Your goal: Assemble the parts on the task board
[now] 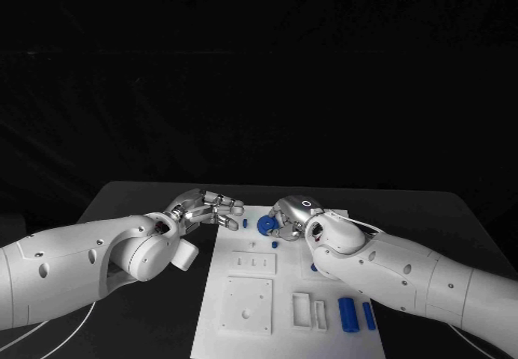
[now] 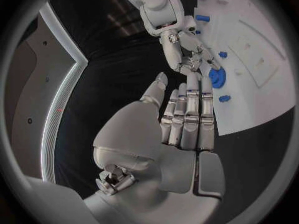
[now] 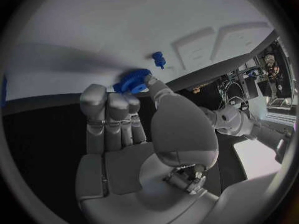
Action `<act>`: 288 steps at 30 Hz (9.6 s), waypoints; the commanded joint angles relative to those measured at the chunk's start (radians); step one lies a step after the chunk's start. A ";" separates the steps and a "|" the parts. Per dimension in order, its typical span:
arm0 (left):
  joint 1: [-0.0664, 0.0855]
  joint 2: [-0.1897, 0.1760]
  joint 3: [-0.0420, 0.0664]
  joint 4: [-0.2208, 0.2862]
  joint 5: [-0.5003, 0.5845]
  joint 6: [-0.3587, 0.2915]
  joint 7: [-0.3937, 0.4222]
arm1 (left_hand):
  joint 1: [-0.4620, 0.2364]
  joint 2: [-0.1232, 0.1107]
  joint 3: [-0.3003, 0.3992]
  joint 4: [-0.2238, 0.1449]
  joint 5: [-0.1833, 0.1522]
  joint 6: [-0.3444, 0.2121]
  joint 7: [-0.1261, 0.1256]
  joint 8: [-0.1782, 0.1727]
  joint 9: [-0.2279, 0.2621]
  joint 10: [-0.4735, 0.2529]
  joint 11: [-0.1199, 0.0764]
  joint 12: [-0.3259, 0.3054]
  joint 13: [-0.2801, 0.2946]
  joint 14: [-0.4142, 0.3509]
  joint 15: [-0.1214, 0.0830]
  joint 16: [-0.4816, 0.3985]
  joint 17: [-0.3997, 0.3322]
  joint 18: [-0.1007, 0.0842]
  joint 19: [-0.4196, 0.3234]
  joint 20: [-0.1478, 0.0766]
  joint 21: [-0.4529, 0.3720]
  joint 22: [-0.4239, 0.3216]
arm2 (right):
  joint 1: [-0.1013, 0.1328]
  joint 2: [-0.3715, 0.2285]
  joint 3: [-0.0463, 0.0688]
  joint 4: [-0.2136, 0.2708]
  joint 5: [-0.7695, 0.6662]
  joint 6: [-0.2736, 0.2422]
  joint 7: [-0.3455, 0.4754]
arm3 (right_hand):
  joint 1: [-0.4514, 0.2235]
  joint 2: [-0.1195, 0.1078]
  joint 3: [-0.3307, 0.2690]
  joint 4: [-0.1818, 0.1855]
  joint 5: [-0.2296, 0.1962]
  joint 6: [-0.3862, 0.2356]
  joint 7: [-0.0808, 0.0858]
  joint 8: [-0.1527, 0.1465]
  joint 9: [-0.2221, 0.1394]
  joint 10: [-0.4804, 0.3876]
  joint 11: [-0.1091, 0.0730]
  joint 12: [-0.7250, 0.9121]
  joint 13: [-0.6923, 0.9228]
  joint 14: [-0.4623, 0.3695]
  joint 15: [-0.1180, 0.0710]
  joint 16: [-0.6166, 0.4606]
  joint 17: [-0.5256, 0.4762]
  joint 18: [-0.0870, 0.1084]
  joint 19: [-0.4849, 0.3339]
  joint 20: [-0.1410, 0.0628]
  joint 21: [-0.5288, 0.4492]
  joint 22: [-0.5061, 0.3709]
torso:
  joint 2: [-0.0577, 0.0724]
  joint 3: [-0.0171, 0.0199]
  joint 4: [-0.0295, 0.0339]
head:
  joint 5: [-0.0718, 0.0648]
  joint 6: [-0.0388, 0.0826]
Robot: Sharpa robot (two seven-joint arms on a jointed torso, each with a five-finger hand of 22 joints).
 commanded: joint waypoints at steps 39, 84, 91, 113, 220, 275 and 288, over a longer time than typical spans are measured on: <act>0.001 -0.006 0.002 0.003 0.000 0.004 0.000 | -0.005 -0.008 0.003 0.021 -0.004 -0.009 -0.001 -0.001 0.001 -0.007 0.001 -0.005 0.000 -0.003 0.005 -0.004 -0.001 0.016 0.001 0.006 -0.001 -0.007 | -0.011 -0.038 -0.003 0.008 0.096 -0.037 0.028 | -0.097 0.002 0.139 -0.042 0.235 0.031 0.007 0.000 0.000 0.002 0.004 0.011 0.016 0.001 0.005 0.019 0.016 0.015 0.061 0.006 0.022 0.036 | -0.002 0.0002 -0.0021 | -0.005 0.000; -0.001 -0.021 -0.002 -0.047 0.013 0.014 0.022 | -0.002 -0.008 0.011 0.008 -0.005 -0.006 -0.004 -0.001 0.000 0.054 -0.013 -0.003 0.000 -0.002 0.011 -0.088 -0.007 0.015 0.003 0.013 -0.034 -0.032 | -0.033 -0.339 0.130 -0.025 0.511 0.132 0.420 | 0.056 0.092 -0.117 -0.220 0.088 -0.006 -0.001 0.000 -0.001 -0.007 -0.004 0.006 0.016 0.000 0.000 -0.005 0.014 -0.011 0.059 -0.001 0.014 0.074 | -0.031 0.0296 -0.0525 | -0.047 -0.013; -0.001 -0.019 -0.002 -0.047 0.011 0.016 0.022 | -0.001 -0.007 0.010 0.004 -0.006 -0.007 -0.005 -0.001 0.000 0.060 -0.015 -0.003 0.000 -0.001 0.010 -0.086 -0.006 0.013 0.003 0.011 -0.032 -0.031 | -0.043 -0.298 0.130 -0.089 0.518 0.136 0.435 | 0.056 0.092 -0.124 -0.226 0.090 -0.009 -0.003 0.000 -0.001 -0.009 -0.006 0.003 0.013 -0.002 -0.002 -0.009 0.013 -0.012 0.059 -0.002 0.011 0.076 | -0.026 0.0303 -0.0460 | -0.056 -0.014; -0.002 -0.017 -0.002 -0.044 0.008 0.020 0.022 | -0.001 -0.007 0.007 -0.007 -0.005 -0.008 -0.002 -0.001 0.000 0.029 -0.006 -0.004 0.000 -0.003 0.012 -0.085 -0.006 0.015 0.000 0.012 -0.028 -0.028 | -0.076 -0.244 0.130 -0.172 0.504 0.160 0.439 | 0.052 0.099 -0.131 -0.238 0.092 0.002 -0.002 0.000 0.000 -0.012 -0.005 0.001 0.013 -0.001 -0.001 -0.011 0.016 -0.013 0.060 -0.002 0.005 0.083 | -0.020 0.0331 -0.0425 | -0.062 -0.021; -0.001 -0.012 0.001 -0.055 -0.018 0.026 -0.011 | -0.010 0.012 0.000 -0.001 -0.008 0.018 -0.016 0.001 0.001 0.107 -0.036 0.002 0.000 0.056 -0.019 -0.012 0.024 0.016 0.034 -0.013 0.028 -0.001 | -0.074 -0.217 0.130 -0.132 0.484 0.060 0.372 | 0.019 0.140 0.112 -0.217 -0.103 0.165 -0.018 0.001 0.002 0.002 -0.003 0.030 0.036 0.002 0.001 0.002 0.030 -0.009 0.062 0.000 0.012 0.093 | -0.030 0.0347 -0.0542 | -0.046 -0.026; 0.043 0.182 -0.005 -0.156 -0.220 0.130 -0.468 | -0.200 -0.217 0.112 0.454 -0.007 0.095 -0.122 0.002 0.759 0.214 -0.172 0.771 0.788 0.108 -0.162 0.961 0.804 0.041 0.113 -0.158 0.570 0.532 | -0.042 -0.130 0.112 0.201 0.387 0.146 0.069 | 0.007 0.121 0.141 -0.201 -0.082 0.147 -0.014 0.000 0.002 -0.002 -0.004 0.028 0.037 0.001 0.000 -0.004 0.026 0.000 0.062 0.000 0.001 0.083 | -0.074 0.0331 -0.0593 | -0.018 -0.076; 0.037 0.202 -0.005 -0.165 -0.256 0.114 -0.513 | -0.213 -0.235 0.116 0.486 -0.056 0.091 -0.121 0.002 0.743 0.209 -0.171 0.760 0.776 0.105 -0.161 0.952 0.792 0.040 0.117 -0.157 0.552 0.552 | -0.046 -0.111 0.107 0.202 0.381 0.150 0.057 | 0.004 0.123 0.141 -0.201 -0.074 0.148 -0.015 0.000 0.002 -0.002 -0.005 0.028 0.037 0.001 0.000 -0.005 0.026 0.002 0.062 0.000 -0.002 0.080 | -0.073 0.0323 -0.0635 | -0.012 -0.076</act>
